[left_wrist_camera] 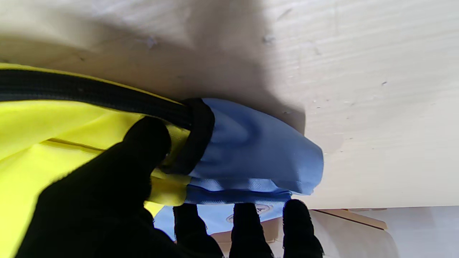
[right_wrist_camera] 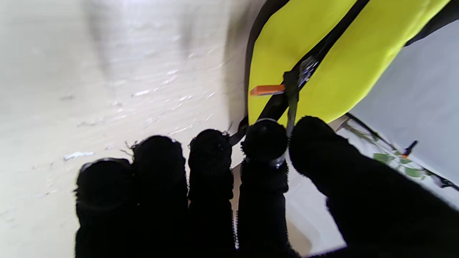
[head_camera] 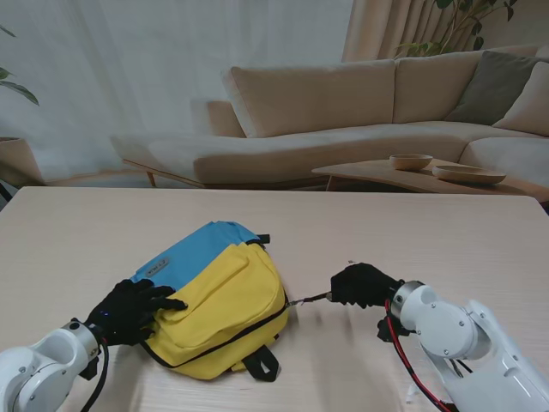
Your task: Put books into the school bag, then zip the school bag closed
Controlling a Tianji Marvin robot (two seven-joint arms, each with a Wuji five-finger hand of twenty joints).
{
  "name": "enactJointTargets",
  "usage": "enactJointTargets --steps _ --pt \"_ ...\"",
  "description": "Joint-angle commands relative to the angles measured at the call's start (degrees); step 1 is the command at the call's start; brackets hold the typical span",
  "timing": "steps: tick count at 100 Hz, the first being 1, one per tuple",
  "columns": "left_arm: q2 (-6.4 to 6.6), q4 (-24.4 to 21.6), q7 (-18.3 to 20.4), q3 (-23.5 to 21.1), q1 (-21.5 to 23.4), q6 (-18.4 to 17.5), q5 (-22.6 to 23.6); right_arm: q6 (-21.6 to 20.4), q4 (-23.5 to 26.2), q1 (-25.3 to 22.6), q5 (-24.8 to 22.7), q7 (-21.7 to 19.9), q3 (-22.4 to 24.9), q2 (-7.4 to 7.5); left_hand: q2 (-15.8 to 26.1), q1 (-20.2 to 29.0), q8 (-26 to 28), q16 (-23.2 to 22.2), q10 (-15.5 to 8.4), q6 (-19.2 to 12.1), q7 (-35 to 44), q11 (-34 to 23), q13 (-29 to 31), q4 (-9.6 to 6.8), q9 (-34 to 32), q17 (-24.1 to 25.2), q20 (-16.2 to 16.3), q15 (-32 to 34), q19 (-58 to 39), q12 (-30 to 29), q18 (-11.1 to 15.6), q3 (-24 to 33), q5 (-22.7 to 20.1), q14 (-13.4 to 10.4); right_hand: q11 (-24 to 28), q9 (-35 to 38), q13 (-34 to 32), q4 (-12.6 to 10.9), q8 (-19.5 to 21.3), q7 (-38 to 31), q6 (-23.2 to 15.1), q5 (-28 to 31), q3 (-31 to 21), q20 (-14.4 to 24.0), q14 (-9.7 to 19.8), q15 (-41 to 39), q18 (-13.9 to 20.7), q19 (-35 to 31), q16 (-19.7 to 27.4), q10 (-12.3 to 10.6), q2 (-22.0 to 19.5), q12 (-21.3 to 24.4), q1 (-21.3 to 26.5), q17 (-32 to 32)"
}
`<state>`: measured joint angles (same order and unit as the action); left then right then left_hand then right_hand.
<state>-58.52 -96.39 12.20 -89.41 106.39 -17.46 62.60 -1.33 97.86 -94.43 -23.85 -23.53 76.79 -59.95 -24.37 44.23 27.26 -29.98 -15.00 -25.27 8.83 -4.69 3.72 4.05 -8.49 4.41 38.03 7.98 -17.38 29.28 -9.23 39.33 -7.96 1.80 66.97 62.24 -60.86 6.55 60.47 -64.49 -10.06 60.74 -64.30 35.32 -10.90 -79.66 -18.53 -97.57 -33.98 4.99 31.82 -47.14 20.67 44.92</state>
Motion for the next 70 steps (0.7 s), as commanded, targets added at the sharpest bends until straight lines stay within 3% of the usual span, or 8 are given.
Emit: enactJointTargets --steps 1,48,70 --pt "0.51 2.11 2.37 -0.77 -1.21 0.79 -0.19 -0.91 0.87 -2.12 -0.02 -1.22 0.57 0.95 -1.48 4.99 2.63 -0.79 4.01 5.91 1.5 -2.65 -0.8 -0.68 -0.38 0.49 0.94 0.57 1.88 1.45 1.14 6.36 0.45 2.31 0.45 0.79 -1.73 -1.62 0.54 -3.76 1.99 2.53 1.47 -0.12 -1.23 -0.22 -0.51 -4.69 -0.04 -0.4 -0.4 0.63 -2.15 0.11" --pt "1.48 13.38 5.21 4.36 -14.63 -1.83 -5.48 -10.51 5.51 -9.98 2.72 -6.98 4.21 2.57 -0.86 4.95 3.49 -0.89 3.83 5.93 0.87 -2.99 -0.7 -0.54 -0.58 0.5 0.89 0.86 1.64 1.48 1.22 5.8 0.25 2.18 0.26 0.7 -1.5 -1.78 0.5 -3.58 1.88 2.47 1.98 0.0 -1.22 0.12 -0.37 -4.54 0.07 -0.44 -1.02 0.81 -2.2 -0.02" --pt "1.69 14.9 7.79 6.75 -18.15 -2.77 -9.37 -11.99 6.74 -11.35 3.21 -8.61 3.49 3.08 0.12 2.52 4.08 -0.8 4.1 6.04 1.68 -3.27 -0.78 -0.27 -0.76 0.75 0.76 0.63 2.07 1.46 1.02 4.0 -0.24 2.19 0.14 0.6 -1.6 -1.73 0.46 -3.43 1.77 2.21 2.11 0.03 -1.17 0.13 -0.3 -4.47 0.08 -0.42 -1.02 0.88 -2.24 -0.14"
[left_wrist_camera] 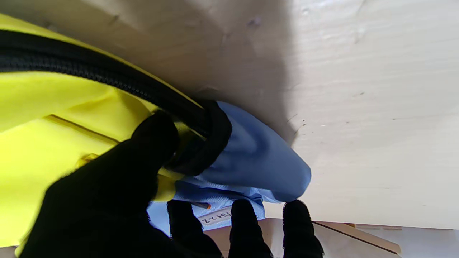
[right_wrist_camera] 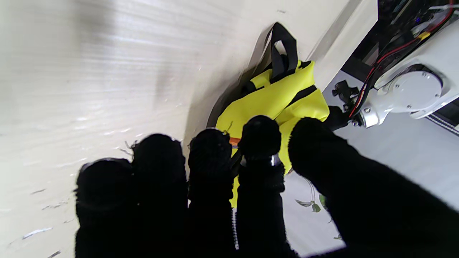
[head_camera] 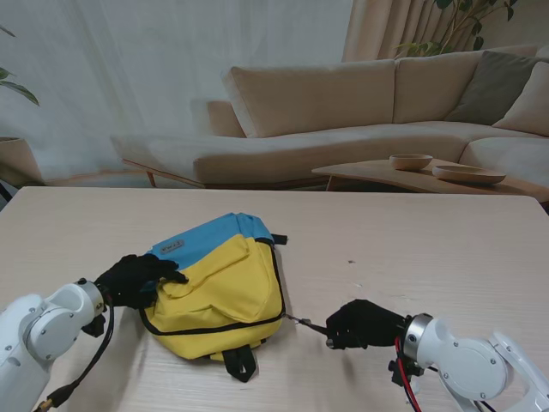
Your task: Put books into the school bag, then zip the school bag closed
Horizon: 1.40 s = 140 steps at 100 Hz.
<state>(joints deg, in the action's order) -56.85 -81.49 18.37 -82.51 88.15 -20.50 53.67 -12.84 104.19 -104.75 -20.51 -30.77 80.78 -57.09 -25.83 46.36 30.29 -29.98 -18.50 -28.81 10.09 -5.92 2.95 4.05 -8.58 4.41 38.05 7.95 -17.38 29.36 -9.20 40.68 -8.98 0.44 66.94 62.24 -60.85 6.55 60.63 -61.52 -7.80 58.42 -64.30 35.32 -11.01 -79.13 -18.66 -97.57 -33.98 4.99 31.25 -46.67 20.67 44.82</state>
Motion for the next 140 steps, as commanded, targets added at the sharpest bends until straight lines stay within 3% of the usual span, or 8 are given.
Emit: enactJointTargets --steps 1,34,48,63,83,110,126,140 --pt "0.04 -0.08 1.76 -0.14 0.1 0.25 -0.57 -0.48 0.45 -1.05 -0.11 -1.41 -0.54 0.24 1.61 0.22 1.11 -0.78 7.67 9.6 0.55 -2.08 -0.03 -0.27 -0.68 0.78 0.73 0.64 2.12 1.39 0.95 2.54 0.73 3.58 0.16 0.57 -1.59 -1.74 0.3 -6.4 -0.5 4.53 2.1 0.03 -1.05 -0.4 -0.17 -4.47 0.08 -0.44 -0.48 0.42 -2.23 -0.04" --pt "0.23 -10.87 9.51 -4.9 6.08 1.58 -7.02 0.5 1.76 -1.54 0.47 -0.83 -0.68 0.03 3.74 -6.08 -0.17 0.4 13.08 13.64 3.62 -1.28 -0.56 -0.51 0.04 1.57 1.65 -1.32 5.96 -0.44 -1.14 -5.9 1.0 5.24 0.09 0.48 -1.5 -1.66 0.19 -6.42 -0.45 4.45 2.12 0.08 -1.13 -0.33 -0.17 -4.49 0.09 -0.31 -0.39 0.54 -2.07 0.02" --pt "-0.03 -15.6 10.07 -6.33 8.57 2.74 -9.38 0.58 2.37 -1.9 0.84 -0.68 -0.57 -0.02 5.15 -7.33 -0.7 0.43 14.1 15.02 3.35 -1.38 -0.48 -0.73 -0.05 1.59 2.59 -0.86 6.61 -0.88 -2.27 -10.01 1.07 6.37 0.1 0.48 -1.48 -1.64 0.15 -6.41 -0.39 4.4 2.11 0.1 -1.12 -0.32 -0.26 -4.46 0.09 -0.28 -0.3 0.57 -2.04 -0.01" --pt "-0.55 -17.23 8.8 -3.79 7.91 6.85 -10.01 0.54 2.76 -2.23 1.14 -0.46 -0.8 -0.05 6.4 -8.27 -2.95 1.08 15.16 16.75 0.0 -0.69 -0.68 -1.1 0.31 1.63 2.27 -0.92 7.75 -2.31 -3.47 -13.66 1.56 7.39 0.1 0.45 -1.53 -1.61 0.12 -6.43 -0.39 4.4 2.06 0.12 -1.15 -0.37 -0.27 -4.5 0.07 -0.31 -0.29 0.6 -2.08 0.07" --pt "-1.24 -15.39 6.56 3.88 3.66 14.58 -11.98 -0.1 3.33 -3.02 1.74 -0.3 -0.6 -0.07 7.04 -8.93 -6.97 2.8 15.73 18.95 -10.39 3.13 -1.57 -1.57 1.59 0.87 -4.48 -4.39 11.26 -3.44 -4.85 -17.06 1.27 7.81 0.12 0.48 -1.55 -1.61 0.1 -6.45 -0.4 4.39 2.04 0.13 -1.12 -0.36 -0.27 -4.48 0.09 -0.34 -0.23 0.63 -2.02 0.05" --pt "-1.45 -14.31 6.09 11.07 2.14 20.94 -13.43 -0.52 3.76 -3.35 2.04 0.19 -0.39 -0.17 5.4 -10.01 -17.77 9.88 16.07 20.45 -11.57 4.97 -1.49 -1.68 1.64 0.46 -11.88 -6.22 13.59 -11.16 -5.88 -17.34 1.14 8.12 -0.18 0.06 -1.17 -1.47 -0.17 -6.05 -0.46 3.87 1.99 0.14 -1.2 -0.14 -0.18 -4.44 0.15 -0.15 0.1 0.78 -1.85 -0.01" --pt "-1.0 -14.54 7.8 12.88 3.08 22.13 -10.96 -0.26 3.8 -3.3 1.96 0.98 -0.49 -0.36 3.95 -10.4 -23.27 13.49 15.24 19.77 -12.38 6.01 -1.36 -1.56 1.74 0.2 -14.36 -7.16 14.19 -15.01 -5.17 -15.32 1.07 6.63 -3.15 -1.59 0.5 -0.25 -3.69 -3.3 -0.81 1.62 1.81 0.11 -2.29 1.93 -0.17 -3.69 0.74 1.09 1.63 2.83 -0.56 -1.25" --pt "-0.7 -13.73 8.09 13.06 4.24 19.99 -9.33 -0.03 3.83 -2.99 1.76 1.83 -0.72 -0.56 3.42 -9.47 -24.82 15.07 12.76 17.45 -12.09 5.96 -1.3 -1.53 1.58 -0.12 -15.06 -7.53 14.06 -16.11 -2.81 -13.31 0.97 5.03 -3.75 -1.89 0.85 0.05 -4.91 -2.87 -1.0 1.12 1.73 0.17 -2.51 2.52 -0.29 -3.46 0.89 1.23 1.84 3.66 -0.38 -1.56"
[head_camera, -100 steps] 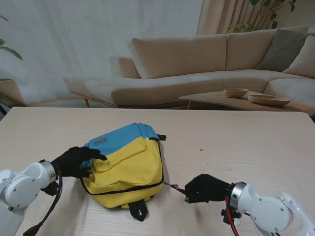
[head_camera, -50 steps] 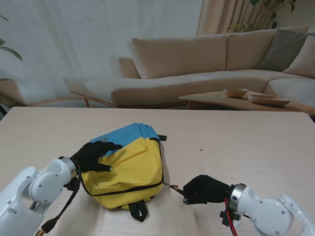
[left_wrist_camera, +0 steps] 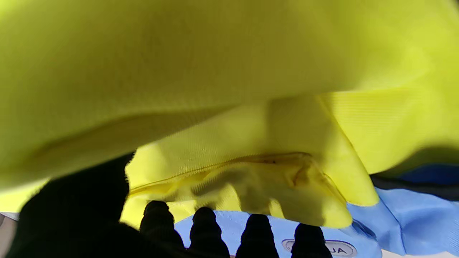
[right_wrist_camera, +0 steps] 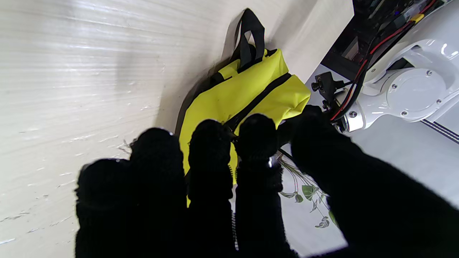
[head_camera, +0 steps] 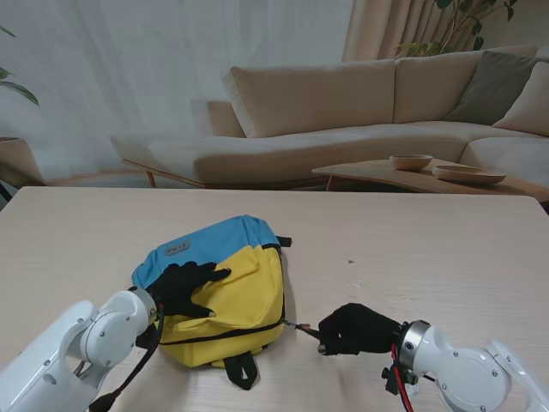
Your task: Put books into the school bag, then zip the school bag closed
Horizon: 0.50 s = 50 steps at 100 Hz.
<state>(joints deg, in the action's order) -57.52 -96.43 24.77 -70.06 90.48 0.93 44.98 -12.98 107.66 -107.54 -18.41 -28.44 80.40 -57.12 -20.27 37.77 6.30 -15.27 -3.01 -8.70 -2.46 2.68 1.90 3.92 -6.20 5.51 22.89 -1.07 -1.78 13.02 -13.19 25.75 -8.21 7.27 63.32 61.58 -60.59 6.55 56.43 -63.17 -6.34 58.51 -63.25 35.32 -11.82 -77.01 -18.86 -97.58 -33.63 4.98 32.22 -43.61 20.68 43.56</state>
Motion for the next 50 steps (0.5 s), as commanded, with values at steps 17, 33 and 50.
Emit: enactJointTargets --steps 17,33,50 --pt "0.34 1.5 2.36 -0.32 3.8 -4.16 2.25 3.0 -0.77 2.67 -2.15 2.59 -1.83 -1.28 -2.53 -1.16 -2.14 2.01 -3.65 -3.19 0.28 -2.42 -0.22 -1.25 -0.73 -1.44 -1.11 1.1 -1.08 -0.53 2.2 3.44 0.24 -2.71 0.77 -0.79 0.08 -0.04 -0.68 -2.18 -2.4 1.54 0.4 0.26 -1.13 0.23 -0.04 -3.34 0.44 0.91 0.9 0.72 -0.34 -0.39" --pt "0.54 1.64 2.6 -1.37 5.2 -6.27 3.88 7.67 -3.32 7.99 -3.66 5.39 -4.47 -2.07 -3.12 -1.13 -2.92 2.6 -4.05 -3.62 0.16 -2.33 -0.17 -1.25 -0.79 -1.56 -1.75 1.03 -0.83 -1.14 2.35 4.31 0.17 -2.93 8.84 5.08 -4.94 -5.04 10.13 -8.33 -2.17 8.62 0.9 -0.16 1.05 -6.94 -0.38 -6.31 -1.67 -2.19 -2.7 -5.57 -4.83 4.14" --pt "0.81 2.16 3.01 -2.19 5.81 -9.53 4.38 11.14 -7.35 13.6 -3.84 8.01 -8.02 -2.85 -3.76 -1.36 -3.45 2.9 -4.6 -4.03 0.24 -2.42 -0.11 -1.22 -0.86 -1.62 -2.29 1.12 -0.69 -1.42 2.8 5.54 0.11 -3.32 15.46 13.6 -10.0 -4.68 17.24 -16.64 -4.15 17.42 6.14 -0.93 1.82 -11.06 -1.89 -9.45 -2.09 -3.26 -2.93 -14.03 -4.69 9.01"
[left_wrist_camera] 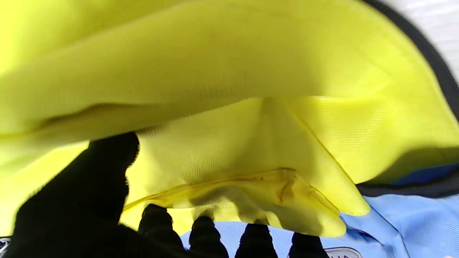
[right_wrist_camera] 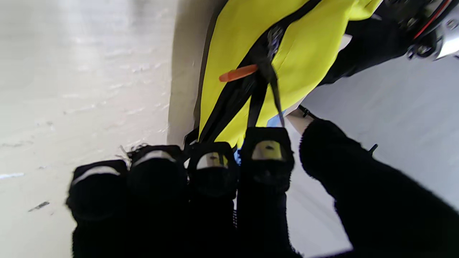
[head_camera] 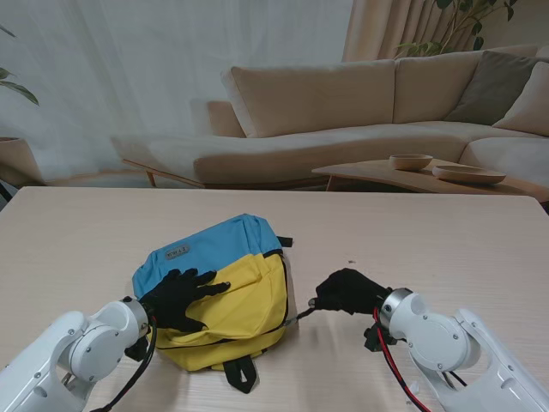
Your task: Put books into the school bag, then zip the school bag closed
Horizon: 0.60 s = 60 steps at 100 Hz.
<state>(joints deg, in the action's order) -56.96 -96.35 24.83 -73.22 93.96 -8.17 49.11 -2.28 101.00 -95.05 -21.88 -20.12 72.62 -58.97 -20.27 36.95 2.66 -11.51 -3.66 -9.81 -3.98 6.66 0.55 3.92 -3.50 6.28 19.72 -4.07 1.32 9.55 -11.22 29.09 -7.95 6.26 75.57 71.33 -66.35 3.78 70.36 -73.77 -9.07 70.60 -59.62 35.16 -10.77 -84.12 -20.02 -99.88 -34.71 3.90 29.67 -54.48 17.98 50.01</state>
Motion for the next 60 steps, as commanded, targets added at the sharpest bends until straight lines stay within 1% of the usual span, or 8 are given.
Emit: enactJointTargets --steps 1,9,20,40,60 --pt "0.26 2.06 3.02 0.94 2.35 -0.56 0.25 0.59 -0.92 1.4 -0.41 -0.2 -0.43 -1.04 -3.82 -0.58 0.17 -0.86 -3.94 -2.92 1.77 -6.4 1.24 -1.21 -3.54 -2.38 0.84 4.13 -3.76 2.05 0.84 2.26 -0.16 -2.33 3.4 4.26 -4.5 -1.87 3.48 -6.31 -1.48 5.68 2.64 -0.8 0.86 -4.12 -0.74 -7.26 -1.03 -2.2 -0.31 -3.36 -2.06 2.72" --pt "0.37 1.95 3.37 0.67 2.47 -1.6 0.48 1.68 -2.92 3.86 -0.82 1.02 -2.21 -1.37 -4.14 -0.6 0.02 -0.85 -4.15 -3.04 1.81 -6.48 1.25 -1.18 -3.6 -2.47 0.51 4.22 -3.63 2.08 0.94 2.97 -0.16 -2.4 4.41 7.23 -6.09 -1.4 5.37 -10.56 -1.09 6.47 3.94 -1.1 1.15 -5.19 -1.36 -8.15 -1.27 -2.02 0.16 -5.03 -2.22 4.11" --pt "0.5 1.76 3.76 0.36 2.61 -2.92 1.08 3.75 -5.52 7.1 -1.2 2.52 -4.7 -1.85 -4.58 -0.92 -0.15 -0.88 -4.33 -3.17 1.83 -6.52 1.24 -1.07 -3.59 -2.54 0.22 4.28 -3.59 2.18 1.05 3.65 -0.14 -2.62 4.36 8.94 -7.04 -1.42 5.26 -13.22 -0.85 6.88 4.28 -1.33 1.03 -5.69 -1.62 -8.69 -1.5 -1.78 0.68 -5.99 -1.98 4.9" --pt "0.89 1.0 5.65 0.13 3.04 -4.66 2.22 7.87 -9.76 12.12 -0.93 5.44 -8.24 -2.9 -5.73 -1.31 -0.63 -0.54 -4.61 -3.25 1.7 -6.35 1.21 -0.87 -3.57 -2.58 -0.26 4.04 -3.5 1.97 1.24 4.62 -0.13 -2.76 3.99 9.32 -7.38 -1.6 4.73 -13.85 -0.89 6.82 3.8 -1.48 0.68 -5.78 -1.94 -8.94 -1.64 -1.58 1.0 -6.41 -1.59 5.3" --pt "0.98 0.15 6.24 -0.65 4.07 -5.16 3.66 11.43 -12.94 16.01 -0.05 8.12 -10.34 -3.98 -6.41 -1.09 -1.07 -0.2 -4.82 -3.29 1.69 -6.36 1.23 -0.67 -3.6 -2.65 -0.67 3.99 -3.43 1.79 1.35 5.45 -0.18 -2.84 3.85 9.37 -7.42 -1.59 4.41 -13.98 -0.83 6.79 3.79 -1.58 0.6 -5.78 -1.89 -9.16 -1.69 -1.49 1.04 -6.65 -1.56 5.65"
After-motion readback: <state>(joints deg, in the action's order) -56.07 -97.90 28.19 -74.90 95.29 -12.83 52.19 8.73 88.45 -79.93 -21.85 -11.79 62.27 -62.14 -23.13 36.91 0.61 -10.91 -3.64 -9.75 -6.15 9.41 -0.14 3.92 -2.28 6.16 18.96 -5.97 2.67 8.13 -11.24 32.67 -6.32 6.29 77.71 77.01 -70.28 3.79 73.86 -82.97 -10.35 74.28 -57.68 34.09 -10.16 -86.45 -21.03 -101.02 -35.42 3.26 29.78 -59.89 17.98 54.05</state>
